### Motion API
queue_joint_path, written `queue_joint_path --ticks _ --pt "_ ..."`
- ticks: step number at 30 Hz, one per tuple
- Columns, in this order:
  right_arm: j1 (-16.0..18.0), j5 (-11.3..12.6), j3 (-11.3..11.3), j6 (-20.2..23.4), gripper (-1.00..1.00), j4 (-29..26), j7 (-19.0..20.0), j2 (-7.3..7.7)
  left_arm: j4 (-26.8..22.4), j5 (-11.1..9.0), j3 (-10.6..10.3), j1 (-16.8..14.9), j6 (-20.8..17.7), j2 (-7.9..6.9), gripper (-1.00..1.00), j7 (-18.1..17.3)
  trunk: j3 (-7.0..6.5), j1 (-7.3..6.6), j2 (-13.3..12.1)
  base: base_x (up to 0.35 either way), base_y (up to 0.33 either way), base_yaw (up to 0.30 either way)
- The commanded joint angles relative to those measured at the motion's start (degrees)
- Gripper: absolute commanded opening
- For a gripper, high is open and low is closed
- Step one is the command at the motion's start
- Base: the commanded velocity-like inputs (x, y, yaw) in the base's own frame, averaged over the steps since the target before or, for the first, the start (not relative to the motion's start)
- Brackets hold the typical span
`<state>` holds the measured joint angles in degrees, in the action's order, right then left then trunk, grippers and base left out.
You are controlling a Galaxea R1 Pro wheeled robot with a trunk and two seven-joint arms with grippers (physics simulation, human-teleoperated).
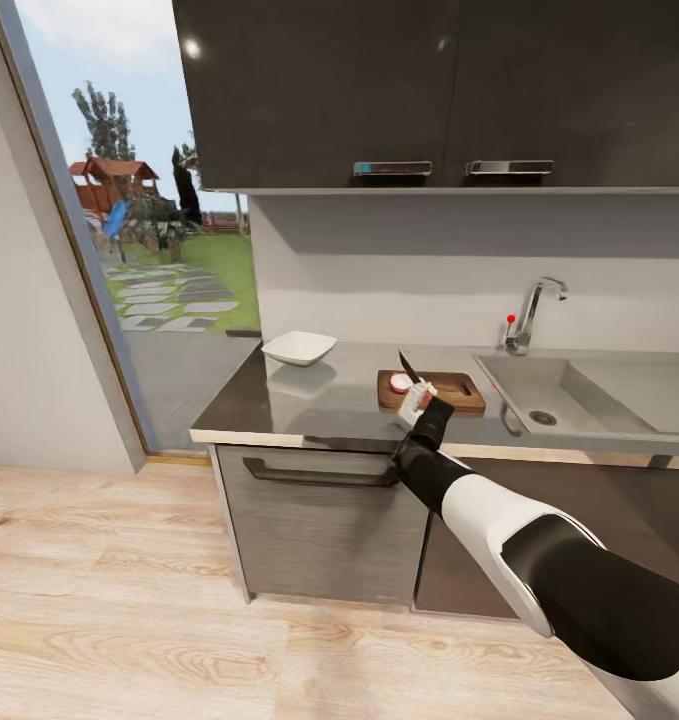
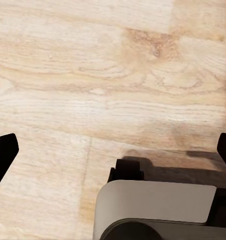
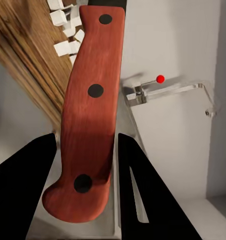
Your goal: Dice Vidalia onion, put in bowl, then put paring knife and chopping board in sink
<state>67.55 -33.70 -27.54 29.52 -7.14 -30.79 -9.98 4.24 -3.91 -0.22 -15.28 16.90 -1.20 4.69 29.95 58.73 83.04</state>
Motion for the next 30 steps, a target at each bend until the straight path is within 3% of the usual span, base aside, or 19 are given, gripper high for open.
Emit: queue_joint_path --ticks 1,21,30 --pt "0.04 -0.32 -0.08 0.37 -1.00 0.08 0.03 -0.02 0.24 -0.39 -0.05 -0.10 0.42 0.01 1.00 -0.06 0.06 0.00 0.03 0.000 0.000 0.000" --pt "0.04 1.70 -0.14 -1.46 -1.00 0.37 -0.42 -0.02 0.24 -0.39 -0.13 -0.10 0.42 0.06 1.00 -0.10 -0.66 0.00 0.03 0.007 0.000 0.000" --pt "0.04 1.74 -0.06 -1.48 -1.00 0.39 -0.37 -0.02 0.24 -0.39 -0.13 -0.10 0.45 0.14 1.00 -0.12 -0.67 0.00 0.03 0.109 0.161 -0.002"
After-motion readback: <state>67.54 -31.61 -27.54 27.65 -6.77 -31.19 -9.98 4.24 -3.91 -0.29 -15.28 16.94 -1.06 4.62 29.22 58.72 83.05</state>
